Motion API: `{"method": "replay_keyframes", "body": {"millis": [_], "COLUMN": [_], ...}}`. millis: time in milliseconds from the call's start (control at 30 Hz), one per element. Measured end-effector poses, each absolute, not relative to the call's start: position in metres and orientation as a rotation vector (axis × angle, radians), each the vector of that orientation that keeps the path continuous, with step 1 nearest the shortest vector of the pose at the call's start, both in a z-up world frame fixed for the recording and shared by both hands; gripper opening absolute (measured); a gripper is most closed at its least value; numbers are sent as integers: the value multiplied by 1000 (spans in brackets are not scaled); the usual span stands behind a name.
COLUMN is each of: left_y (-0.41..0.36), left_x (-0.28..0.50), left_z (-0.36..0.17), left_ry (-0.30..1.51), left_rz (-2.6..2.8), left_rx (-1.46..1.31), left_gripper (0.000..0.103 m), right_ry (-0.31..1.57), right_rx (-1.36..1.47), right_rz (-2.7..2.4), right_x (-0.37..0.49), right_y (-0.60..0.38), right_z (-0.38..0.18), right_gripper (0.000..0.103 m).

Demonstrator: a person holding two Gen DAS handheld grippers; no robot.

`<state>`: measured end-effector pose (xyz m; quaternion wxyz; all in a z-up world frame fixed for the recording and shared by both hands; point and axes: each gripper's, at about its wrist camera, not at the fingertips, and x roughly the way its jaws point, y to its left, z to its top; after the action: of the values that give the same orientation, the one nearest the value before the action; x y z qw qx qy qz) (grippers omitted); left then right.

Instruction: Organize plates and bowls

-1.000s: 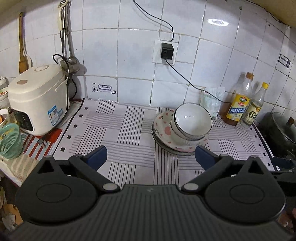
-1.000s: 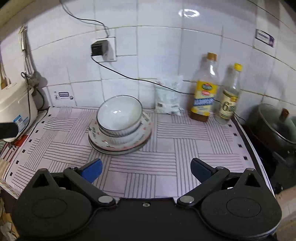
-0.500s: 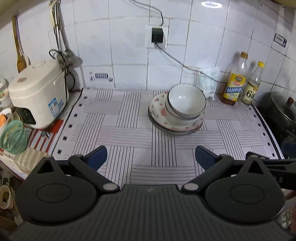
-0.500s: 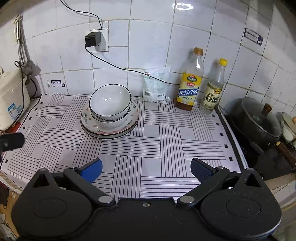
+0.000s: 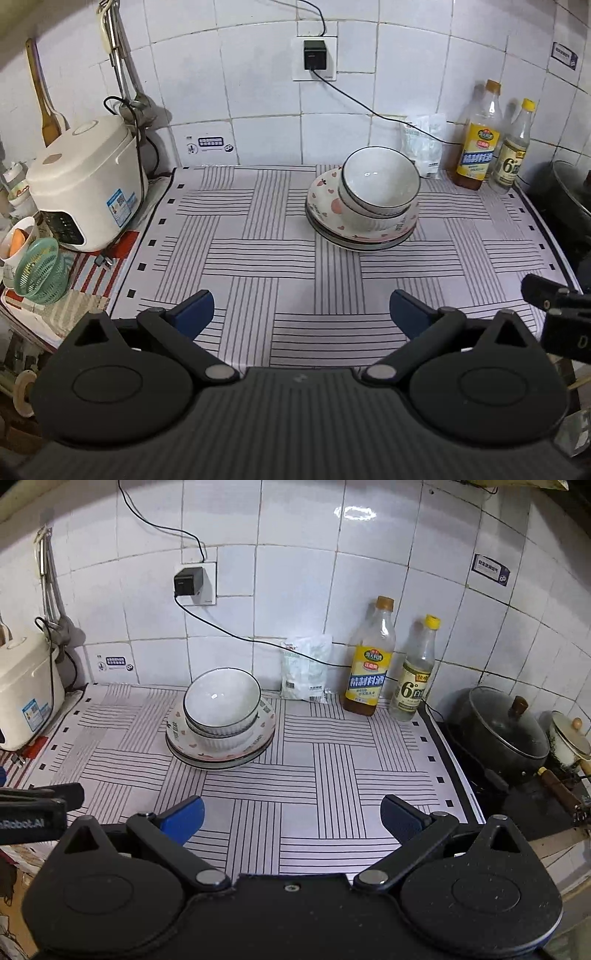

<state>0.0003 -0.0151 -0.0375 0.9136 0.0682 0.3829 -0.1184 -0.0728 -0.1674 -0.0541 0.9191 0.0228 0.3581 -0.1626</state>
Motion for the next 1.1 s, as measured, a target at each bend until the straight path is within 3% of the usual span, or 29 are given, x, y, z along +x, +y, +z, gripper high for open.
{"method": "replay_keyframes", "body": {"millis": [1100], "left_y": [-18], "left_x": [-37], "left_z": [-28], "left_ry": [684], "left_rz": [-286], "left_rx": [141], "left_gripper": [103], "right_ry": [666], "right_rx": [75], "right_rz": [-298], "right_x": [-104], "right_y": [-180], "right_z": [-58], "right_gripper": [103]}}
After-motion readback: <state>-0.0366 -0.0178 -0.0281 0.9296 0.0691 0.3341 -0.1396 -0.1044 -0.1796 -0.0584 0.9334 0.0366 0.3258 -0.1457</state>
